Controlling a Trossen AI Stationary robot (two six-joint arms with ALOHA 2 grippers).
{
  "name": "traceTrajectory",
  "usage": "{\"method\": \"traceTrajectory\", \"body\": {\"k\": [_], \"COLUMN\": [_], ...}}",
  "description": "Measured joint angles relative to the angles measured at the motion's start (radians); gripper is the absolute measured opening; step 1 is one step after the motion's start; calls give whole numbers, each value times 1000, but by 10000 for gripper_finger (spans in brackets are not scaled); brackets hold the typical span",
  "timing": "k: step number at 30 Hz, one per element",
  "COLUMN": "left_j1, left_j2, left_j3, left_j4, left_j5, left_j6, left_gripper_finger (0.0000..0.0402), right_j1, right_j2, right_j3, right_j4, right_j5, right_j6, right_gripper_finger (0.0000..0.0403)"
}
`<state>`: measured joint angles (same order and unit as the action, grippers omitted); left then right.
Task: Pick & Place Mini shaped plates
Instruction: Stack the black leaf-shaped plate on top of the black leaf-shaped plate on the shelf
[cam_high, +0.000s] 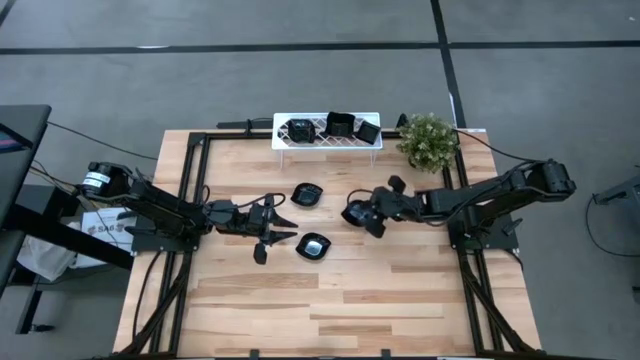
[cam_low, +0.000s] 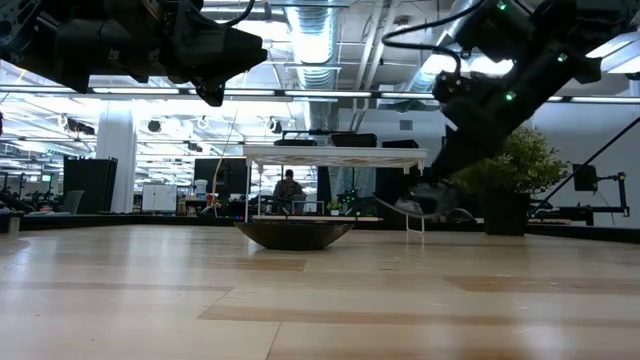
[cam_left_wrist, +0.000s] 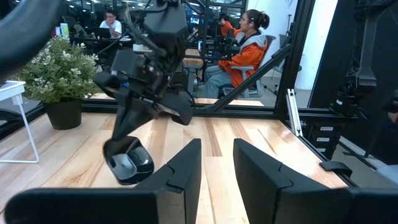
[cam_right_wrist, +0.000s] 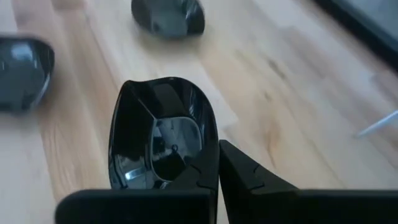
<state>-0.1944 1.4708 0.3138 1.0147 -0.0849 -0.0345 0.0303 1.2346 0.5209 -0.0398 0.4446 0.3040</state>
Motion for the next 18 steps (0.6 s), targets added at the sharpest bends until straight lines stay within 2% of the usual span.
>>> {"method": "traceTrajectory", "body": {"k": [10,12,18], "left_j1": [-1,-1,0], "left_j2": [0,0,0], "left_j3": [0,0,0], "left_j4": [-4,-4,-4], "left_j5": [-18,-77,-374], "left_j6": [-72,-107,-156], "left_gripper_finger": [95,95,95], "right_j1": [6,9,7], "right_j2": [0,0,23], "right_j3": [0,0,0], "right_j4": [291,373,628], "right_j5": [108,111,110], "right_j6": [-48,-81,-154], "right_gripper_finger": [1,1,1]}}
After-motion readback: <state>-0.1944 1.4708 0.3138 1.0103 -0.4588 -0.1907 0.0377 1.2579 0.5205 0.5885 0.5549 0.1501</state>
